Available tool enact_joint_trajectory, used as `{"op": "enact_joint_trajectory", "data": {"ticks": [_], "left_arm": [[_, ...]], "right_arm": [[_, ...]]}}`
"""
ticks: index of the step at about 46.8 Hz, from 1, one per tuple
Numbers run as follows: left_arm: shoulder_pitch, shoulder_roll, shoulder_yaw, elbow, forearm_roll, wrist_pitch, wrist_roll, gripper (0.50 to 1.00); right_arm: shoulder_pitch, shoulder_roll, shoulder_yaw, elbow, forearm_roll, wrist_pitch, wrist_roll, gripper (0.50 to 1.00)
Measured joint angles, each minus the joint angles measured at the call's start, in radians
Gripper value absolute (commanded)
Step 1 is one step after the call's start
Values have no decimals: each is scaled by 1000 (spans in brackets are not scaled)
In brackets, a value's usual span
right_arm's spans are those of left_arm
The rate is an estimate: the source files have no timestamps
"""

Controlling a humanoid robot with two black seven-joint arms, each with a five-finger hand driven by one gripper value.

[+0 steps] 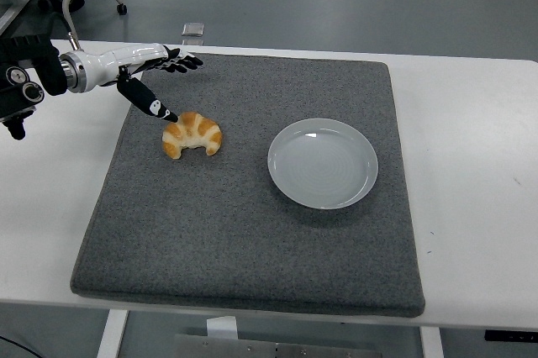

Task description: Place the bread on the plate

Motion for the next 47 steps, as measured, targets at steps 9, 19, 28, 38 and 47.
{"op": "enact_joint_trajectory", "data": {"ticks": [9,19,28,38,47], "left_arm": [[-4,1,0,-26,34,-7,83,990],[-7,-1,-1,-63,33,-25,114,990],[-3,-14,0,-69,33,-22,132,988],[2,-20,26,-64,34,-9,132,973],[4,-53,58,-58,35,46,135,964]], "right_arm": [[0,0,0,0,0,0,0,930],[0,0,0,0,0,0,0,930],[-1,0,0,0,0,0,0,930],[0,0,0,0,0,0,1,930],[0,0,0,0,0,0,0,930]]}}
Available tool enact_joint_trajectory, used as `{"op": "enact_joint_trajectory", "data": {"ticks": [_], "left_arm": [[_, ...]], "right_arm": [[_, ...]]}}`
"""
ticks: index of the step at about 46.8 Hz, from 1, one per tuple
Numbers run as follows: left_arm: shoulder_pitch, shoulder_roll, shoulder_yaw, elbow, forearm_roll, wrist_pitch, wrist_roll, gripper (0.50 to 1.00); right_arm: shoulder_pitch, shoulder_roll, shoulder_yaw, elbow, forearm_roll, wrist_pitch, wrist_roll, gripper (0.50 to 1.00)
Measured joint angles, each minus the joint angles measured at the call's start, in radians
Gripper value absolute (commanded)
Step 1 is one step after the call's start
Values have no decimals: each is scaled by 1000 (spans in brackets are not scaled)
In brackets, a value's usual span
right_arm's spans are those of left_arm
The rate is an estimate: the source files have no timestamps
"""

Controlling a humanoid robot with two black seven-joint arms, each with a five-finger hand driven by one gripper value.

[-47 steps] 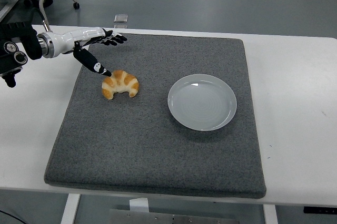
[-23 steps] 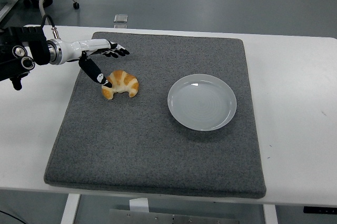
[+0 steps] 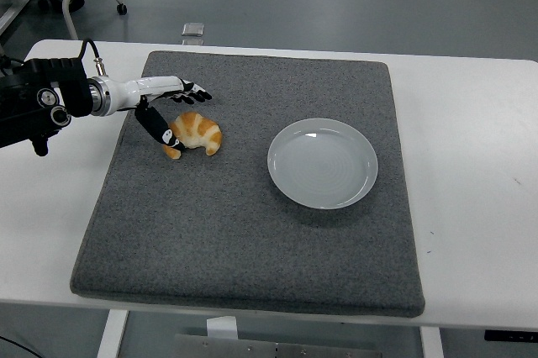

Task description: Place the bread on the plate

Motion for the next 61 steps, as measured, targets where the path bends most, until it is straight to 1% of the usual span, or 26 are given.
{"op": "enact_joint_trajectory", "data": {"ticks": [4,10,19,32,35,37,39,40,43,46,48,51,61], "left_arm": [[0,-15,6,3,0,20,5,962],[1,-29,13,7,0,31,12,958],[7,-65,31,42,-1,60,12,951],[8,-77,38,63,0,70,12,943],[13,-94,38,71,1,71,12,941],[18,-105,39,77,1,71,12,932],[19,-110,39,80,4,71,12,911],[20,-111,39,81,8,71,12,898],[21,-112,39,82,26,71,12,887],[21,-114,39,83,44,71,12,859],[21,-114,39,83,50,71,12,851],[21,-114,39,83,57,71,12,821],[13,-114,40,83,67,70,14,786]], "right_arm": [[0,0,0,0,0,0,0,930],[0,0,0,0,0,0,0,930],[0,0,0,0,0,0,0,930],[0,0,0,0,0,0,0,932],[0,0,0,0,0,0,0,930],[0,0,0,0,0,0,0,930],[0,0,0,0,0,0,0,930],[0,0,0,0,0,0,0,930],[0,0,0,0,0,0,0,932],[0,0,0,0,0,0,0,930],[0,0,0,0,0,0,-1,930],[0,0,0,0,0,0,-1,930],[0,0,0,0,0,0,0,930]]}}
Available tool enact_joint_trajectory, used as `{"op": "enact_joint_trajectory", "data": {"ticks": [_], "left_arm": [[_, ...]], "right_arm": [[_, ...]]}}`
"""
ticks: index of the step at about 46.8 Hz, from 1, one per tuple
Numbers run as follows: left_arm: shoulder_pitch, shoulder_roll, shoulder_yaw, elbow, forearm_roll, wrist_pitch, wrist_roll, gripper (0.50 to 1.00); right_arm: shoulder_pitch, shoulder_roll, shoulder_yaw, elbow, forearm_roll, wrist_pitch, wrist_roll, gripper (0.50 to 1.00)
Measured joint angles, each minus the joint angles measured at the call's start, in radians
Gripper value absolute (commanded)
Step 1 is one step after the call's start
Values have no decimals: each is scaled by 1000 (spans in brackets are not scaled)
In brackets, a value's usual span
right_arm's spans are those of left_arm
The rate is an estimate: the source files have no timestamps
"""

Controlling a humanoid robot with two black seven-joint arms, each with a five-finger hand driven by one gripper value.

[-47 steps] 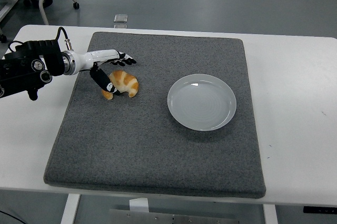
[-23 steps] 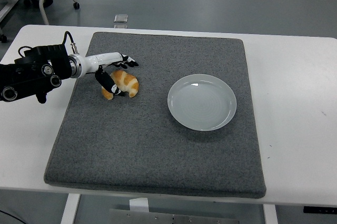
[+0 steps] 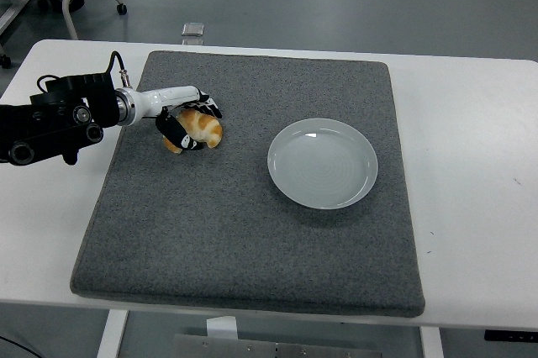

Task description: Place the bread on the plate

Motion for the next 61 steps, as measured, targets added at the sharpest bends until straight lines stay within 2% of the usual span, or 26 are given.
{"op": "enact_joint_trajectory", "data": {"ticks": [10,13,17,20,22,23,48,61], "left_arm": [[-5,0,-1,0,20,0,1,735],[-5,-1,-1,0,20,0,1,701],[-5,-2,-1,0,23,1,0,609],[-6,-2,-1,0,39,4,0,564],[-6,-2,-1,1,48,8,0,508],[-6,-2,-1,2,52,9,0,500],[-11,-3,-5,13,89,29,2,500],[-61,-2,-14,-1,86,38,-8,500]], "right_arm": [[-1,0,0,0,0,0,0,930],[-1,0,0,0,0,0,0,930],[-1,0,0,0,0,0,0,930],[-1,0,0,0,0,0,0,930],[-1,0,0,0,0,0,0,930],[-1,0,-1,0,0,0,0,930],[-1,0,0,0,0,0,1,930],[0,0,0,0,0,0,1,932]]}}
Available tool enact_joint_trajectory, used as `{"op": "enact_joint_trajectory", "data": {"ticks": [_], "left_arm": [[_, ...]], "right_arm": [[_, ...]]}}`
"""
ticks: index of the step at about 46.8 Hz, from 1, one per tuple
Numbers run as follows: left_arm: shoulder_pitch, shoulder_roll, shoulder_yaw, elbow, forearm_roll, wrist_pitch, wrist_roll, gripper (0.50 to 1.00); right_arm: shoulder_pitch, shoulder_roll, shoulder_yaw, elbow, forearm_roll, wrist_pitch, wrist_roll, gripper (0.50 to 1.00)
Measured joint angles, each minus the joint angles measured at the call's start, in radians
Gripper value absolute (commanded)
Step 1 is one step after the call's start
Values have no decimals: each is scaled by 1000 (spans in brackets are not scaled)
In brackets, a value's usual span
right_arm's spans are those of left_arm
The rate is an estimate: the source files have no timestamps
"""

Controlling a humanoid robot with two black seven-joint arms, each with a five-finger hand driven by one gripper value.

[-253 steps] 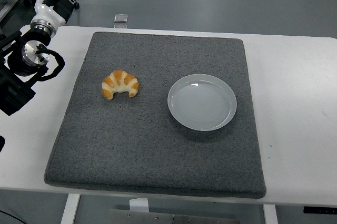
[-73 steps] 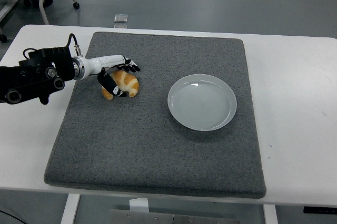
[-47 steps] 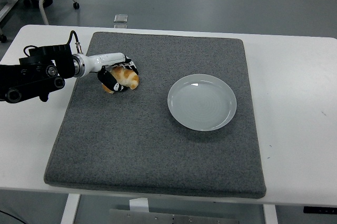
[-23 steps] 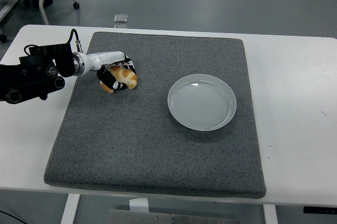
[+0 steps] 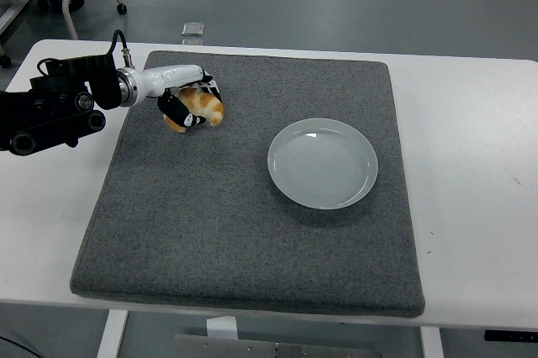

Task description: Place the bread on the plate

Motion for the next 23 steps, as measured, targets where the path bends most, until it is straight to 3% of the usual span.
{"op": "enact_joint_trajectory", "data": {"ticks": [23], "left_arm": [[-228,94,-8,-66,-74,-76,0,500]], "right_arm": [[0,0,0,0,0,0,0,930]]}}
